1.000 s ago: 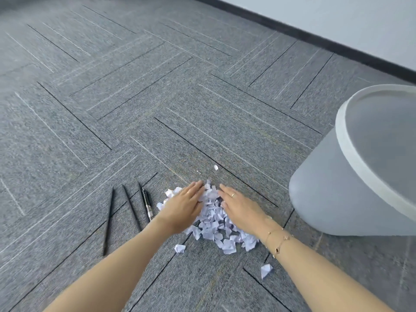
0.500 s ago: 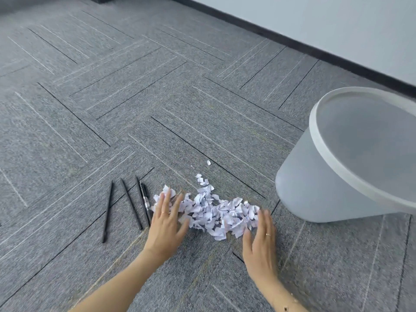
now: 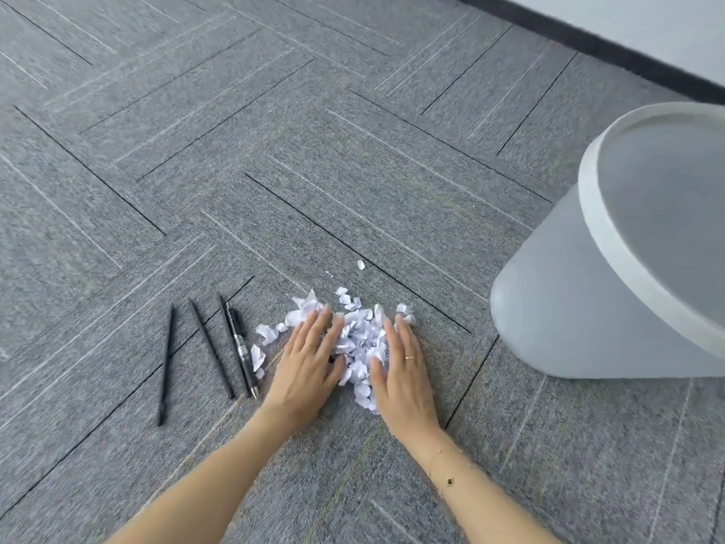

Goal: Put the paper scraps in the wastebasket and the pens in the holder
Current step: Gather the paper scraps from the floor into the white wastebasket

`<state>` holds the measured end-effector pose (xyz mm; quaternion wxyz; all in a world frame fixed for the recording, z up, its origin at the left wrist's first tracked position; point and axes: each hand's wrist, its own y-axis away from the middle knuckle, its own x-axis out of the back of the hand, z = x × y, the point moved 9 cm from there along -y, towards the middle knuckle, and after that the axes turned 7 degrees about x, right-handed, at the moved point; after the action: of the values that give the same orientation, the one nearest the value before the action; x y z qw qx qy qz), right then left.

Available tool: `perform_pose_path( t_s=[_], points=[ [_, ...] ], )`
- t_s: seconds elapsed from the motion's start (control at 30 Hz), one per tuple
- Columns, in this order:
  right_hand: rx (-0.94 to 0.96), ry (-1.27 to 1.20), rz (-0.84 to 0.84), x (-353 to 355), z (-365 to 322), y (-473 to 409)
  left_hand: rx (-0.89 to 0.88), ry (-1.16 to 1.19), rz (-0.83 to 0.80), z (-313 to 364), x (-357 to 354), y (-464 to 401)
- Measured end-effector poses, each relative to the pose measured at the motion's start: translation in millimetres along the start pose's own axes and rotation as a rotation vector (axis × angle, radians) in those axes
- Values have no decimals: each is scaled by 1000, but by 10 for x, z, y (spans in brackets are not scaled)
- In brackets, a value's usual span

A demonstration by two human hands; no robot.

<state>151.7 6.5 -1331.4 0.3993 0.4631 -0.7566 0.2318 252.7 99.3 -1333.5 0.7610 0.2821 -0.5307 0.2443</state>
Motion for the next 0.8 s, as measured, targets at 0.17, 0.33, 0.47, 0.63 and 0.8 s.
perform_pose_path(
  t_s=[0.17, 0.33, 0.47, 0.63, 0.8],
  points=[
    [-12, 30, 127, 105, -51, 42, 90, 10, 177, -134, 248, 97],
    [54, 96, 64, 24, -119, -8, 140, 40, 100, -255, 173, -101],
    [51, 125, 36, -36, -128, -198, -11, -51, -26, -78, -25, -243],
    [96, 171, 74, -20, -218, -315, -39, 0, 59, 12, 3, -250],
    [120, 189, 183, 74, -264, -268, -136, 91, 197, 113, 109, -178]
  ],
)
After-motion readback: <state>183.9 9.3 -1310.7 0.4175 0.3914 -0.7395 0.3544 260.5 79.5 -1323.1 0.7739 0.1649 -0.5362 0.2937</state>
